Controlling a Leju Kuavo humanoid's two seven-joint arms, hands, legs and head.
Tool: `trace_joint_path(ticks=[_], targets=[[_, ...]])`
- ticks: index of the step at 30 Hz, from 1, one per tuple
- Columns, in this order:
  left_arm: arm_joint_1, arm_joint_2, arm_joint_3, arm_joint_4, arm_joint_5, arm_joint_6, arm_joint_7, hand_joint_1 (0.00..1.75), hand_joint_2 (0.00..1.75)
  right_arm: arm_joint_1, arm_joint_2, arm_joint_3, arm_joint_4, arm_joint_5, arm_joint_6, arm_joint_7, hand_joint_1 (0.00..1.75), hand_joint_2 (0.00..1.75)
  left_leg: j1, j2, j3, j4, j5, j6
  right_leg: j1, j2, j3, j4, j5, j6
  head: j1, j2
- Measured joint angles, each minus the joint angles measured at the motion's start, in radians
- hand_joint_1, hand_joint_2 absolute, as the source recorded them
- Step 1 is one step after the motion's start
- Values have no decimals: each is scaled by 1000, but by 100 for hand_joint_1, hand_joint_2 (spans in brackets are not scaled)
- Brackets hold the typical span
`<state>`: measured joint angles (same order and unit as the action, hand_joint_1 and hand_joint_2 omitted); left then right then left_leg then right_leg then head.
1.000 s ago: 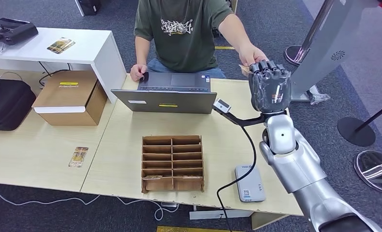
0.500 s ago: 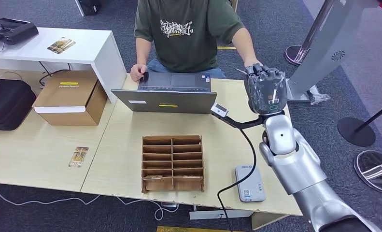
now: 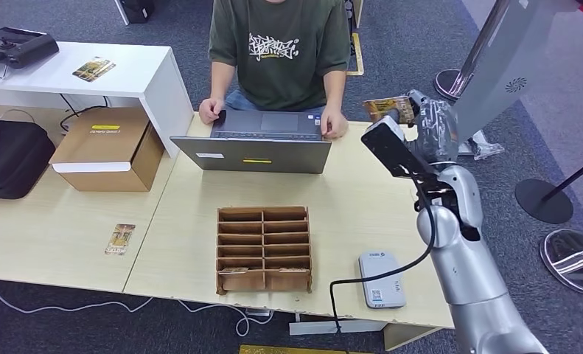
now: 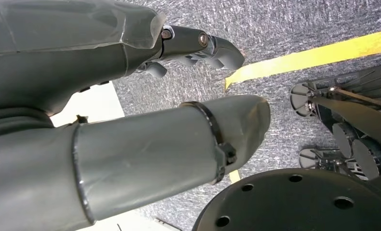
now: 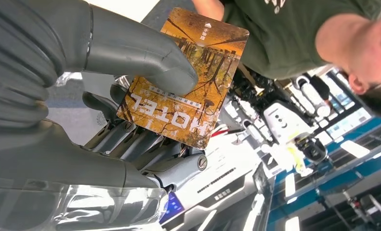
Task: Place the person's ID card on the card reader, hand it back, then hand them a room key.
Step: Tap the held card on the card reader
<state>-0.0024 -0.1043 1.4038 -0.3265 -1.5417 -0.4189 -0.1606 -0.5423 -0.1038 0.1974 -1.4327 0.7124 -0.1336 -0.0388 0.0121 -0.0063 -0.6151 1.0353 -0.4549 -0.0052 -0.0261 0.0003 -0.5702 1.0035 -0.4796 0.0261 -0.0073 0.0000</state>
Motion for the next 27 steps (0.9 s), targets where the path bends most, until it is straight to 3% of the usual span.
trace_joint_path(ticks=[9,27], targets=[[0,-18,13,-36,-5,-18,-1,0,0,78,-14,-50,-78,-45,-4,12,175,175,0,0,0,0,0,0,0,0,0,0,0,0,0,0],[-10,-21,36,-37,-7,17,25,0,0,480,-14,-162,-253,-18,-39,-3,175,175,0,0,0,0,-3,0,0,-1,0,0,-3,0,0,0]])
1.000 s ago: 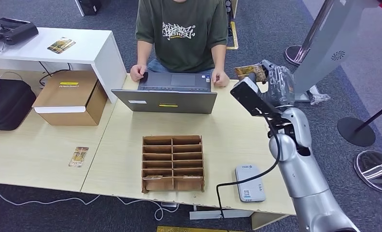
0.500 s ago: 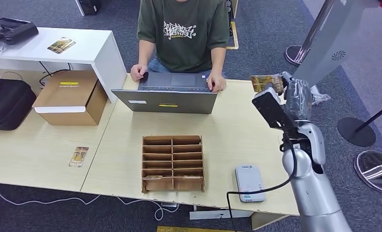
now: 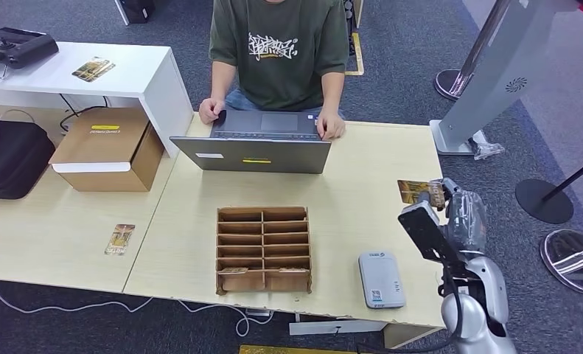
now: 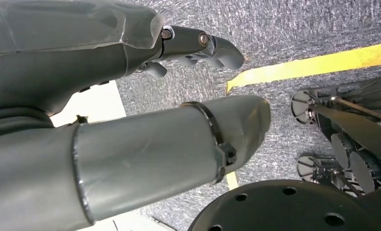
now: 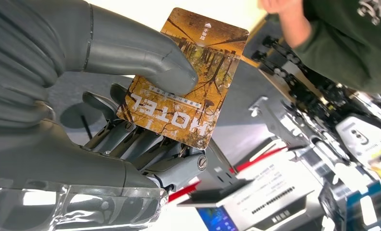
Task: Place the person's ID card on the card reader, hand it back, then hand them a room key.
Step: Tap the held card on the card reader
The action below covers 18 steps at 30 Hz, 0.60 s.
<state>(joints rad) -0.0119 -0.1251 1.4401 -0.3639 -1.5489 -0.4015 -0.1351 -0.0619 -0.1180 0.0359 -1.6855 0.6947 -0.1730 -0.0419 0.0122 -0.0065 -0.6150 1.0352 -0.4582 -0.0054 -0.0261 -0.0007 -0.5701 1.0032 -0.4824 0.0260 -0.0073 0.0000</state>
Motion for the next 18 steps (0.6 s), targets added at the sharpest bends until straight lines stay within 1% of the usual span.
trace_joint_path(ticks=[3,9,18], targets=[[-5,0,0,0,0,6,4,0,0,47,11,-6,-13,2,0,-3,175,175,0,0,0,0,0,0,0,0,0,0,0,0,0,0],[-12,1,0,0,0,13,8,0,0,103,35,-14,-32,13,0,16,175,175,0,0,0,0,0,0,0,0,0,0,0,0,0,0],[-17,8,0,2,0,28,10,0,0,196,82,-59,-81,47,5,42,175,175,0,0,0,0,0,0,0,1,0,0,0,0,0,0]])
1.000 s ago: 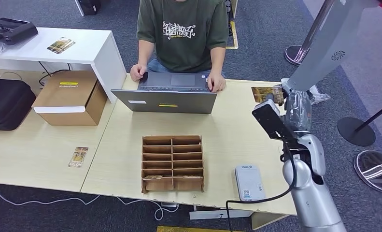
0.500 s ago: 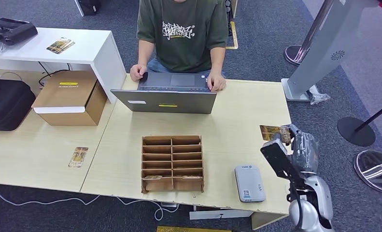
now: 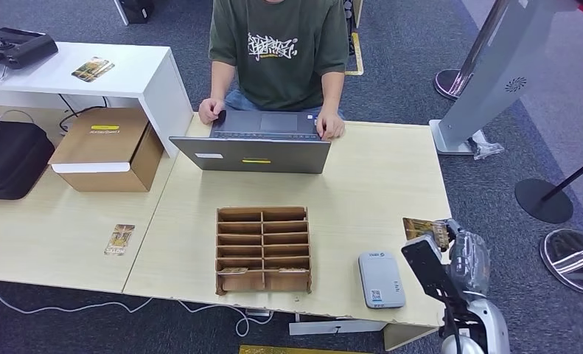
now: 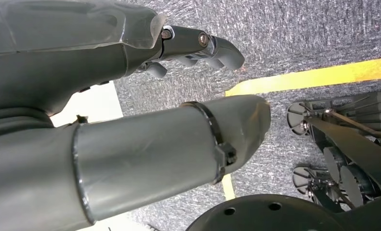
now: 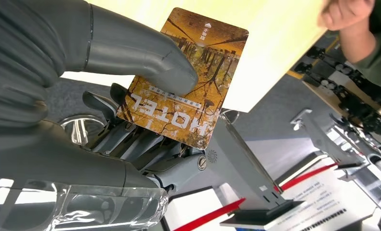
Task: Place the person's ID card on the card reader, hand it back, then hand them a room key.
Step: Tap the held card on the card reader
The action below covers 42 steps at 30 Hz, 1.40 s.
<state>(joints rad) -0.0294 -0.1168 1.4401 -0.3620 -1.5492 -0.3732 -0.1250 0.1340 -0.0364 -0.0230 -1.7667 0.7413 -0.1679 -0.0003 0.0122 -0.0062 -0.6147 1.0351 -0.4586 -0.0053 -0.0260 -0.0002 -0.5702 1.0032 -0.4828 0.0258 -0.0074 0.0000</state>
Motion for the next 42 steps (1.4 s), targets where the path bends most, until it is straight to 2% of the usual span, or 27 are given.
trace_joint_path(ticks=[9,25,42], targets=[[-7,2,0,0,0,0,6,0,0,51,69,-19,-5,31,27,43,175,175,0,0,0,0,0,0,0,0,0,0,0,0,0,0],[-7,-15,0,0,0,-15,6,0,0,52,202,-72,99,105,27,69,175,175,0,0,0,0,0,0,0,0,0,0,-1,0,0,0],[-7,-24,0,-2,0,-21,-1,0,0,43,235,-73,150,129,38,99,175,175,0,0,0,0,0,0,0,0,0,0,-1,0,0,0]])
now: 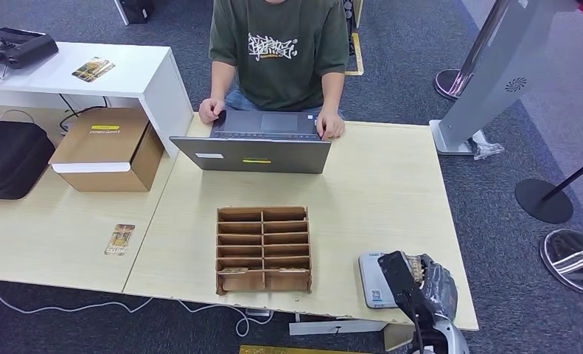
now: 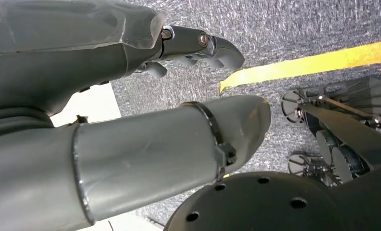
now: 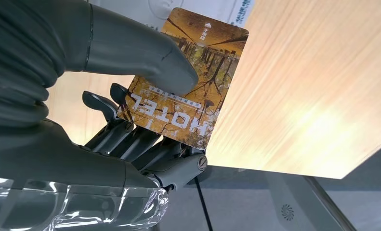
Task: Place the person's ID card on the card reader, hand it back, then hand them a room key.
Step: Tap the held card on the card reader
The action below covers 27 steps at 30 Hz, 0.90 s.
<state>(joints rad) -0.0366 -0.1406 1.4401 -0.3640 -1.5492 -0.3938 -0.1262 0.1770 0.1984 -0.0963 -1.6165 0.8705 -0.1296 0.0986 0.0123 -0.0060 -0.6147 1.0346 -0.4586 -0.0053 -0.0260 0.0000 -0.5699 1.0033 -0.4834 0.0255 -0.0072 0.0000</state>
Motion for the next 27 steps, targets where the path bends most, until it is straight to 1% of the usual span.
trace_joint_path(ticks=[5,11,27], targets=[[0,-1,0,0,0,-2,0,0,0,-5,0,0,8,44,17,38,175,175,0,0,0,0,0,0,0,0,0,0,0,0,0,0],[0,-1,0,0,0,-2,7,0,0,-29,0,-2,35,66,42,72,175,175,0,0,0,0,0,0,0,0,0,0,0,0,0,0],[-1,3,0,0,2,-3,21,0,0,-105,0,-6,170,60,88,102,175,175,0,1,2,0,0,0,0,1,1,0,0,0,0,0]])
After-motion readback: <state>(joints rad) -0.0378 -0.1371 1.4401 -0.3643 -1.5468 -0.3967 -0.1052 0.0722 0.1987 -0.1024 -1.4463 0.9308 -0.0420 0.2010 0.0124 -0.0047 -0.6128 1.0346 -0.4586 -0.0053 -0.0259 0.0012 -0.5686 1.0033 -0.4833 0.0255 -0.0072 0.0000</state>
